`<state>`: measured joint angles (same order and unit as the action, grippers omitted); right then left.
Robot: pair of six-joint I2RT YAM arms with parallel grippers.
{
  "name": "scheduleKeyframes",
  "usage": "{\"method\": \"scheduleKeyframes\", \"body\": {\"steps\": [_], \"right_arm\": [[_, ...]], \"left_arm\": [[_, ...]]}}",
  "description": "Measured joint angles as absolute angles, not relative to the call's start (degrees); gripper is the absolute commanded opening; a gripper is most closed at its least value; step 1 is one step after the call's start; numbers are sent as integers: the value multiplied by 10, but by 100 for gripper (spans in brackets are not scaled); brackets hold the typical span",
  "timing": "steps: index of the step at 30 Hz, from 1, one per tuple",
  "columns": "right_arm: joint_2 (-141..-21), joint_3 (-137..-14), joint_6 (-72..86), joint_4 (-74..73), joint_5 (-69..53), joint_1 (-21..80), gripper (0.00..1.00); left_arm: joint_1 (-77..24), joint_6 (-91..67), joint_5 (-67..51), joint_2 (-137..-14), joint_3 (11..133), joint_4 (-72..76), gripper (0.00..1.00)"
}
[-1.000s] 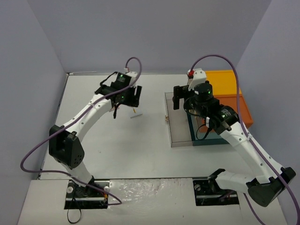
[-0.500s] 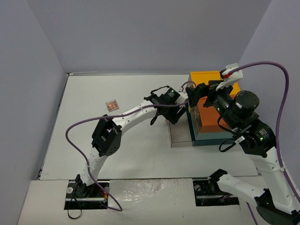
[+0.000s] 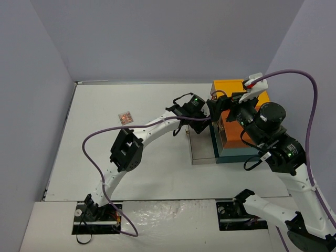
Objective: Organize the makeup
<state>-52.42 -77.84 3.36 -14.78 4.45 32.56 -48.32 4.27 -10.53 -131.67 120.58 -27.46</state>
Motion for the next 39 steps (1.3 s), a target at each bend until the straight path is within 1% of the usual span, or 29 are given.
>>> {"method": "scheduleKeyframes", "body": {"steps": [3, 5, 7, 8, 11, 13, 18, 21, 22, 23, 24, 31, 35, 39], "right_arm": [[-523, -777, 33, -147, 44, 326, 100], [-523, -776, 33, -148, 44, 326, 100], [-522, -774, 33, -148, 44, 326, 100], [-522, -773, 33, -148, 44, 326, 100], [-522, -770, 33, -147, 44, 326, 100], [-522, -766, 33, -147, 44, 326, 100], [-529, -764, 33, -147, 37, 326, 100], [-537, -764, 33, -147, 34, 326, 100], [-540, -764, 33, -148, 32, 326, 100], [-542, -764, 33, -148, 30, 326, 100], [-544, -764, 33, -148, 29, 326, 100], [-545, -764, 33, -147, 27, 326, 100], [-545, -764, 33, -147, 27, 326, 100], [-545, -755, 33, -141, 27, 326, 100]], "left_arm": [[-475, 43, -107, -1347, 1235, -275, 26], [-469, 43, -107, -1362, 1248, -275, 37], [-463, 41, -107, -1373, 1252, -276, 57], [-461, 40, -107, -1376, 1252, -276, 63], [-459, 33, -105, -1373, 1246, -263, 78], [-458, 27, -103, -1363, 1232, -253, 84], [-455, -1, -87, -1300, 1161, -224, 89], [-447, -31, -72, -1265, 1154, -220, 91], [-442, -46, -61, -1252, 1153, -220, 94], [-436, -64, -49, -1237, 1149, -220, 96], [-430, -82, -37, -1220, 1142, -220, 97], [-358, -236, 101, -1087, 1027, -259, 97], [-327, -296, 143, -1094, 1006, -298, 97], [-313, -332, 154, -1154, 1015, -338, 97]]}}
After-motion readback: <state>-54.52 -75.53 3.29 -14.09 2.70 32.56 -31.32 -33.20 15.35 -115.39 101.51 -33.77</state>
